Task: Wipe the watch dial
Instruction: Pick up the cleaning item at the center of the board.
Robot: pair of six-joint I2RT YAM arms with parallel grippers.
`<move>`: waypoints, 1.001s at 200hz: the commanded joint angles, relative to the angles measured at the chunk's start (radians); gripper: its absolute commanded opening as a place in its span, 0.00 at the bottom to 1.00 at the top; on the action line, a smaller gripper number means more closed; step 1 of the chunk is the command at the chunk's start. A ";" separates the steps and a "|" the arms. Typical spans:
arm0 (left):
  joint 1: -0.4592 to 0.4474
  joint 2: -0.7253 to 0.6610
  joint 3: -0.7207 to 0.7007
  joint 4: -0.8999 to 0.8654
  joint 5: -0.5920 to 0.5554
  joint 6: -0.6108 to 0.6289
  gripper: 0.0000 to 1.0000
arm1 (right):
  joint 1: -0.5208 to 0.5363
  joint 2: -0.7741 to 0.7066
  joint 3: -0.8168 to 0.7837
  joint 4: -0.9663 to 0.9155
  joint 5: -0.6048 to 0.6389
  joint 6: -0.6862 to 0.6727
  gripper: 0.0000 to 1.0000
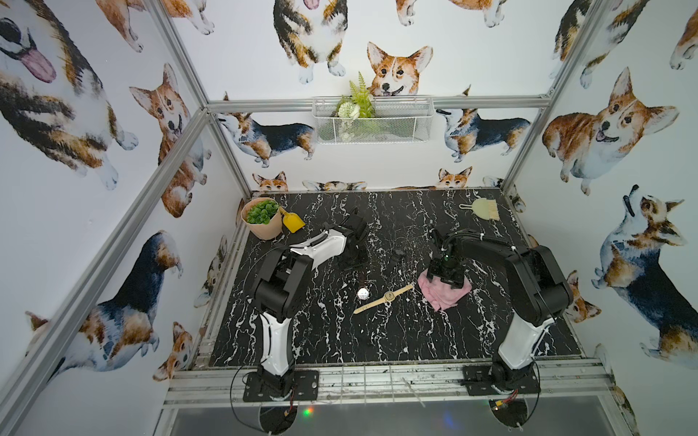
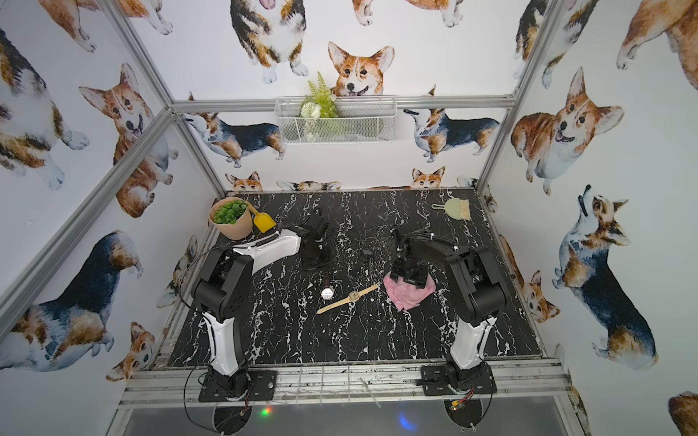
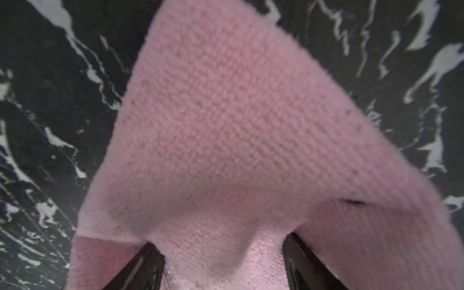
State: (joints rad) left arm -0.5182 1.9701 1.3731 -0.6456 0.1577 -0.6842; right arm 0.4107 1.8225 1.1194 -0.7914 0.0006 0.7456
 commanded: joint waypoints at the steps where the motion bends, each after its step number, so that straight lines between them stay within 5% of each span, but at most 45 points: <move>1: -0.001 -0.013 0.003 -0.033 -0.009 -0.008 0.00 | 0.003 0.032 -0.059 0.099 -0.011 0.069 0.58; 30: 0.000 -0.031 0.003 -0.035 -0.004 -0.022 0.00 | 0.010 -0.004 -0.097 0.149 -0.032 0.042 0.34; 82: 0.004 -0.089 -0.016 -0.020 -0.036 -0.064 0.00 | 0.022 -0.204 -0.111 0.162 -0.123 -0.051 0.12; 124: 0.022 -0.074 -0.050 0.018 -0.066 -0.080 0.00 | 0.142 -0.281 -0.024 0.134 -0.179 -0.078 0.08; 200: 0.133 -0.058 -0.034 0.063 0.013 -0.085 0.00 | 0.338 -0.168 0.234 0.103 -0.224 -0.106 0.08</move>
State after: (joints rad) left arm -0.3954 1.9312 1.2991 -0.5835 0.1268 -0.7635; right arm 0.7292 1.6413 1.3167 -0.6769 -0.2001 0.6453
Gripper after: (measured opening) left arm 0.096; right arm 0.110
